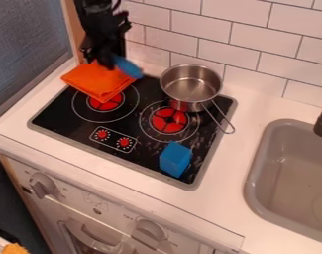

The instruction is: Put the blue spoon on top of the orange cloth

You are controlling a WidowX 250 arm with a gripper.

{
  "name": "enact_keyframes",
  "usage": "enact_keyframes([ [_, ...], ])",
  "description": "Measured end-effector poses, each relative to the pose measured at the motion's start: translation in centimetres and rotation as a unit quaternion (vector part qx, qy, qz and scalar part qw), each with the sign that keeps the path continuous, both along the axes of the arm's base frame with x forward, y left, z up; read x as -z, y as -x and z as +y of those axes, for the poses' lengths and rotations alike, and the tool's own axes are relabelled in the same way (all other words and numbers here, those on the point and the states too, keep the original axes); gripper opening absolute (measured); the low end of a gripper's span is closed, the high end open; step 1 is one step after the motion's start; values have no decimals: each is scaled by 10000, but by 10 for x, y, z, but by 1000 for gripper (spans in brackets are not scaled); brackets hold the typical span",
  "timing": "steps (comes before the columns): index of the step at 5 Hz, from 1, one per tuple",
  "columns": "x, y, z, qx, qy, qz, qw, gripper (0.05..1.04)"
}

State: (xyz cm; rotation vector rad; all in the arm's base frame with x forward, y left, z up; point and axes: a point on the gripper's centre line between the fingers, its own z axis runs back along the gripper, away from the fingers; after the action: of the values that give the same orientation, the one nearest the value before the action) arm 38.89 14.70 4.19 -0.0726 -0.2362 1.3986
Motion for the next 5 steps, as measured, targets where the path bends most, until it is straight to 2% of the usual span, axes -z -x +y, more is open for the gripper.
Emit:
enact_keyframes([
  [1, 18, -7, 6, -9, 20, 132, 9999, 376],
  [2, 24, -14, 7, 29, 95, 186, 9998, 454],
  [3, 24, -14, 8, -52, 163, 226, 9996, 757],
  [4, 25, -12, 7, -66, 206, 266, 9994, 988],
  [5, 26, -6, 2, -77, 311, 291, 9991, 1001],
])
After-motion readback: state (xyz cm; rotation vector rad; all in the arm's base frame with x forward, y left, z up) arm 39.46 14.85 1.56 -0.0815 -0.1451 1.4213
